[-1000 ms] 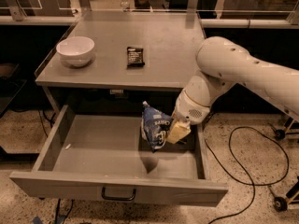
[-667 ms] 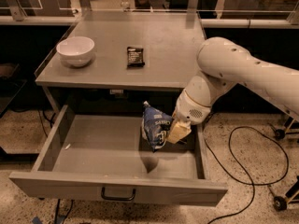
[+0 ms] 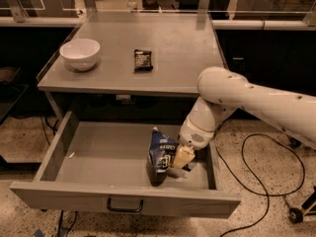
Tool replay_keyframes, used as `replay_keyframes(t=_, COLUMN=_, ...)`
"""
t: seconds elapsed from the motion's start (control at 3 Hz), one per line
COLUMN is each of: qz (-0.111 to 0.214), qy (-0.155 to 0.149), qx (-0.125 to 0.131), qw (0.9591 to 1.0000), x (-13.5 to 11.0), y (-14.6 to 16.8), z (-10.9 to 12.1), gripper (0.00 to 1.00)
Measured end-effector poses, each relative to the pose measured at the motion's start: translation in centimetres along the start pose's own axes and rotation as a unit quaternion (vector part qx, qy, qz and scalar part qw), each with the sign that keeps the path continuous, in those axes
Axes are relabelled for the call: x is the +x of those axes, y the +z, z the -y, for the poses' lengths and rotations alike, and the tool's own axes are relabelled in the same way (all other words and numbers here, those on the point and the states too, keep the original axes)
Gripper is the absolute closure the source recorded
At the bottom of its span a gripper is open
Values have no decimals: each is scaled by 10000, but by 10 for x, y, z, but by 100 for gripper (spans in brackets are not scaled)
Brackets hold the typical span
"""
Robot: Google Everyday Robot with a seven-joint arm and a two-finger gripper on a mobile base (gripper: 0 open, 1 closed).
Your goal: Place blue chip bag into top drawer
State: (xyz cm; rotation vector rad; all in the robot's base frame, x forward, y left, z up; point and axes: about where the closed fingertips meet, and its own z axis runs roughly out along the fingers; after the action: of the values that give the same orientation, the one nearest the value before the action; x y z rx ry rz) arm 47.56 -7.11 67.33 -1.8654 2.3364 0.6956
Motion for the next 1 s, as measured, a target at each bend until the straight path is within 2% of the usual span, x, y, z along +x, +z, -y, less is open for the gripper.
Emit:
replay_keyframes(t=0.33, qz=-143, qy=422, qx=-187, qw=9988, x=23, y=31, z=12, gripper=100)
replay_keyframes(t=0.67, qz=-209, qy=697, qx=-315, qw=9969, x=39, y=52, z=15, gripper=100)
replay_keyframes(t=1.0, qz=-193, qy=780, qx=-380, qw=9960, x=43, y=59, z=16, gripper=100)
